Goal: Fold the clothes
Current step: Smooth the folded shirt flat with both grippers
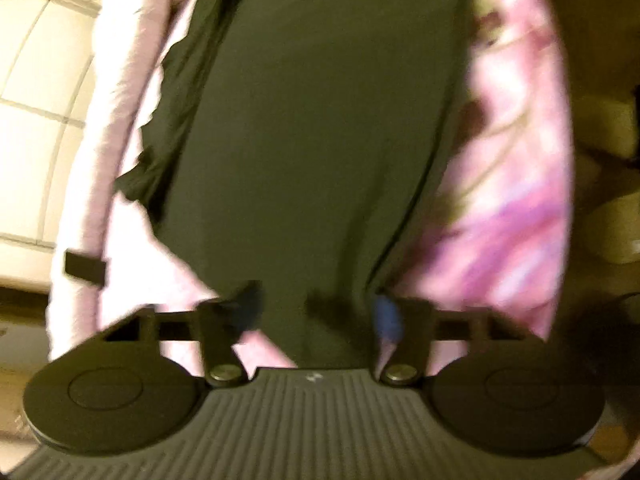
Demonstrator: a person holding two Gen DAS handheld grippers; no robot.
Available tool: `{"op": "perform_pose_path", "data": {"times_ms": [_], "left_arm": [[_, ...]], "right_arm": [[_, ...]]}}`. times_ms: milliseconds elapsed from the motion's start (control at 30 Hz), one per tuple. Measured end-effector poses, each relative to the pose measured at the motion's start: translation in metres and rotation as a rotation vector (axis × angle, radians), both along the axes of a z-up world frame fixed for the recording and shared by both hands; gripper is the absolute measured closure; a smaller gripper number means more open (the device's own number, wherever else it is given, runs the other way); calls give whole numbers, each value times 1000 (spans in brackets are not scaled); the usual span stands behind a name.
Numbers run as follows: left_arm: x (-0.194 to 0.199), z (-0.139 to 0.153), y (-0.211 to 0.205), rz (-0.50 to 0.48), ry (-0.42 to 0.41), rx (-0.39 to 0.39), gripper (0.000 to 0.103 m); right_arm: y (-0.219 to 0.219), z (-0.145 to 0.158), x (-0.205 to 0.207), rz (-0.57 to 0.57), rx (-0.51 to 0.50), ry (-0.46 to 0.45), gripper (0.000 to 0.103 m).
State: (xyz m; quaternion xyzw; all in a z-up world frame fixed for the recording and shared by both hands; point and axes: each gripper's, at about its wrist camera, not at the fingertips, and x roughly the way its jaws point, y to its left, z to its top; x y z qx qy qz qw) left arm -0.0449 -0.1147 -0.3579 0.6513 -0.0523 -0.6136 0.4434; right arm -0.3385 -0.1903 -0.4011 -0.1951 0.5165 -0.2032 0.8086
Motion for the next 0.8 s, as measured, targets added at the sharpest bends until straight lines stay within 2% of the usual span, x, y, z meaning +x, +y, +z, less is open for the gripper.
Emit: {"op": "perform_pose_path", "data": {"times_ms": [100, 333, 467, 567, 633, 667, 700, 800], "left_arm": [[6, -4, -5, 5, -10, -3, 57], [6, -8, -4, 6, -5, -19, 63], [8, -9, -3, -5, -4, -20, 67], [7, -11, -4, 0, -1, -14, 76], [5, -14, -4, 10, -1, -10, 90], [4, -13, -4, 17, 4, -9, 93], [4, -12, -5, 27, 14, -6, 95], [4, -6, -4, 44, 37, 3, 99]], "right_arm": [[7, -7, -5, 10, -76, 27, 33], [27, -13, -12, 133, -132, 69, 33], [2, -13, -12, 45, -165, 46, 33], [1, -18, -14, 85, -212, 69, 33], [1, -21, -14, 114, -215, 89, 61], [0, -22, -14, 113, -211, 101, 87], [-1, -24, -13, 112, -206, 114, 99], [-5, -20, -13, 84, -164, 119, 100]]}}
